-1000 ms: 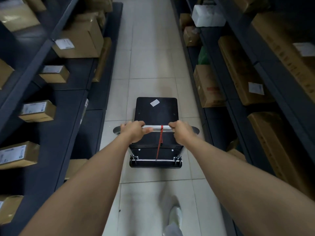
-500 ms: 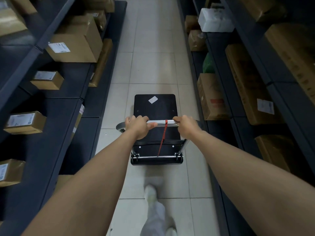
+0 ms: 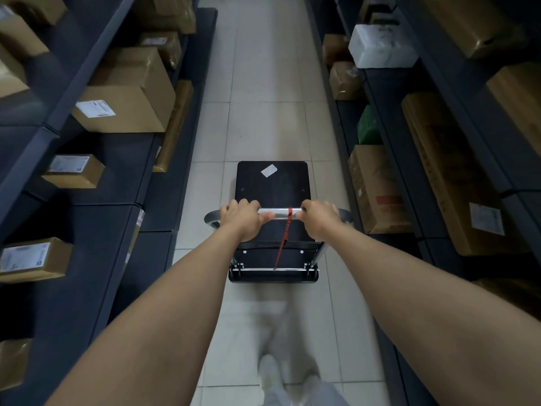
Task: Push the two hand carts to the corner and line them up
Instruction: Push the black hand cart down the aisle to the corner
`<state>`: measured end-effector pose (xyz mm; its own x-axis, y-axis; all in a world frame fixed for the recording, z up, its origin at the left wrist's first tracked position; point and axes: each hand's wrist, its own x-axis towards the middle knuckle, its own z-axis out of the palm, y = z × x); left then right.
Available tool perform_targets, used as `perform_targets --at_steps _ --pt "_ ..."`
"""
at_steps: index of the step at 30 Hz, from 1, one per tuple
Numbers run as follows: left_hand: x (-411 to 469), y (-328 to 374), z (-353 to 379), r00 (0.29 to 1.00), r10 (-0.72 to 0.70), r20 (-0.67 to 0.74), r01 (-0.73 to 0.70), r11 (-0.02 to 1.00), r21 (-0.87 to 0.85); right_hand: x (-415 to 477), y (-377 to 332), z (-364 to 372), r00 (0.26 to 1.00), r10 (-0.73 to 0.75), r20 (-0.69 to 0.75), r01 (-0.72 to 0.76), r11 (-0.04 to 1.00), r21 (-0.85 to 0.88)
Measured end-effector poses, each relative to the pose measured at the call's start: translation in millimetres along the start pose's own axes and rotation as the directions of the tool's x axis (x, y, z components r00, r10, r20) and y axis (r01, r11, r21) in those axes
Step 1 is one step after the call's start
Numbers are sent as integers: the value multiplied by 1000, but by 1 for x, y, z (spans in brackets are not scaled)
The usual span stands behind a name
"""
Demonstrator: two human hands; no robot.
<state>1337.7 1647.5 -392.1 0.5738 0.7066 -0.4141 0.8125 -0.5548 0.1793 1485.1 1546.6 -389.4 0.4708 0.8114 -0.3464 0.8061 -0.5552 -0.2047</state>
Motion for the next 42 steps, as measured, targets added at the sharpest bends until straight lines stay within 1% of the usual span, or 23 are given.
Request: perform_targets --at_steps 5,14,17,22,27,33,42 --pt "42 9 -19 1000 -10 -16 10 1000 11 51 4 -18 1000 9 13 -8 996 -84" --pt "129 30 -59 999 -37 -8 37 999 -20 146 20 -60 999 10 32 -7 994 -106" --pt "161 34 -73 998 -55 1 55 998 -43 179 24 -74 998 -10 61 17 992 -129" --pt "210 41 -95 996 -84 -1 84 994 -65 230 32 -98 996 -71 50 77 987 -139" --pt "256 37 -115 996 -88 -19 86 994 -71 277 32 -113 992 -116 39 119 988 -94" --pt "309 24 -143 996 -90 -16 89 994 -70 328 17 -134 991 -118 58 123 988 -97" --pt "393 3 -183 998 -56 -10 55 996 -70 410 -6 -164 996 -59 70 67 990 -122"
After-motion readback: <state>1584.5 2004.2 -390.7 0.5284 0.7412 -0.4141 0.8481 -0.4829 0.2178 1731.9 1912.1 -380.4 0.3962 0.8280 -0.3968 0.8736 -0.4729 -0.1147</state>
